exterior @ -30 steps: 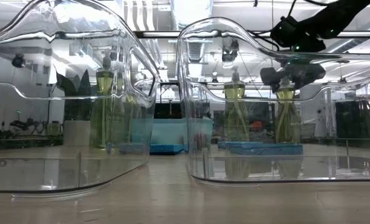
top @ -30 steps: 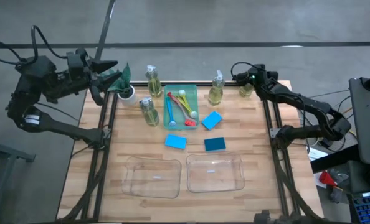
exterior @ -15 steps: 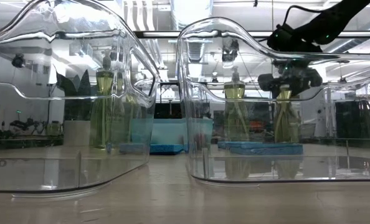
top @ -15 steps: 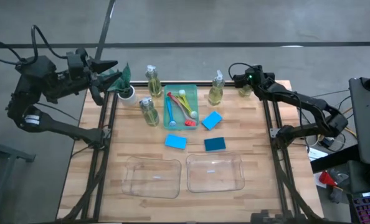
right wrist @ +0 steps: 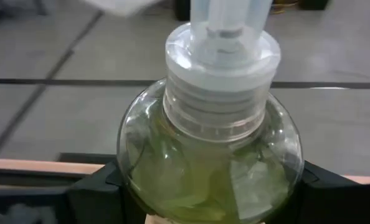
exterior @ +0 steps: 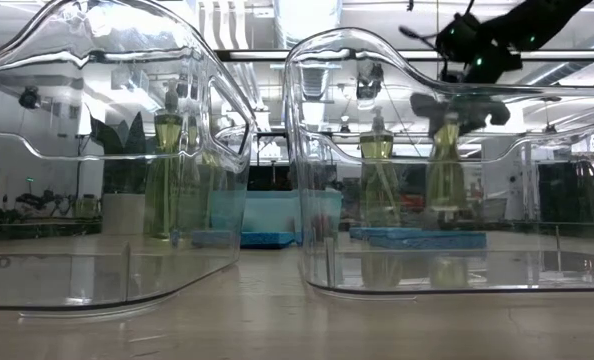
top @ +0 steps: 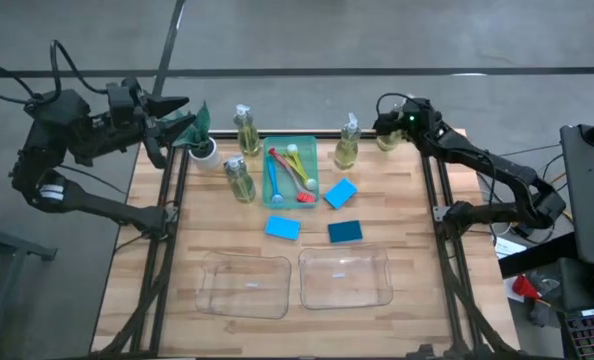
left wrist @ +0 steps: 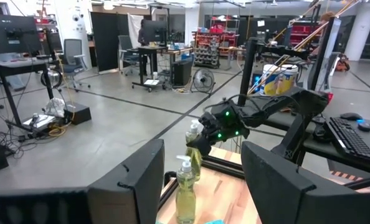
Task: Pick & Place Kitchen Sink Supplies
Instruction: Put the soap dispenser into the right transparent bin
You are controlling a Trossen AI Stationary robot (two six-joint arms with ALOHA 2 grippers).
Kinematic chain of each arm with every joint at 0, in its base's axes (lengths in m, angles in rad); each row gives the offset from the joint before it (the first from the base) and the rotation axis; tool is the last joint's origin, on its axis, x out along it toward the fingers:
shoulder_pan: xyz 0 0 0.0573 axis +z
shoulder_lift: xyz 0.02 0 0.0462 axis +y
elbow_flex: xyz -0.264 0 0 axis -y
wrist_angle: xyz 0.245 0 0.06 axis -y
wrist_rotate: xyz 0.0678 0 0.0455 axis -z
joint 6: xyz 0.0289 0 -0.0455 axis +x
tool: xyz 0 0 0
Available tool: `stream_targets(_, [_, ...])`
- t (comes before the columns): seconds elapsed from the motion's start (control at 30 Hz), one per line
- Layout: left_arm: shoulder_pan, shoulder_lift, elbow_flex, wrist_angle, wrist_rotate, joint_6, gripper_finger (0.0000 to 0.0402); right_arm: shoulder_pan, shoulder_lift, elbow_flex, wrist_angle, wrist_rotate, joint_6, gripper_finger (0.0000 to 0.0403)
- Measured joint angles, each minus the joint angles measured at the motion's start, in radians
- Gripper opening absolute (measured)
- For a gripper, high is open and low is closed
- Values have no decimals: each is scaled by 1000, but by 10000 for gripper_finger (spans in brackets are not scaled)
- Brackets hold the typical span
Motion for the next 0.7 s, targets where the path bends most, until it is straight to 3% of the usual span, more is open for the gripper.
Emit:
stream_targets(0.33, [0,16,-1,-11,12,-64,207,59,-133,166,-322,-85,13,216])
stream_targets(0.7, [0,70,-2,-15,17,-113,207,245,-213,379,-590,-234,90,215])
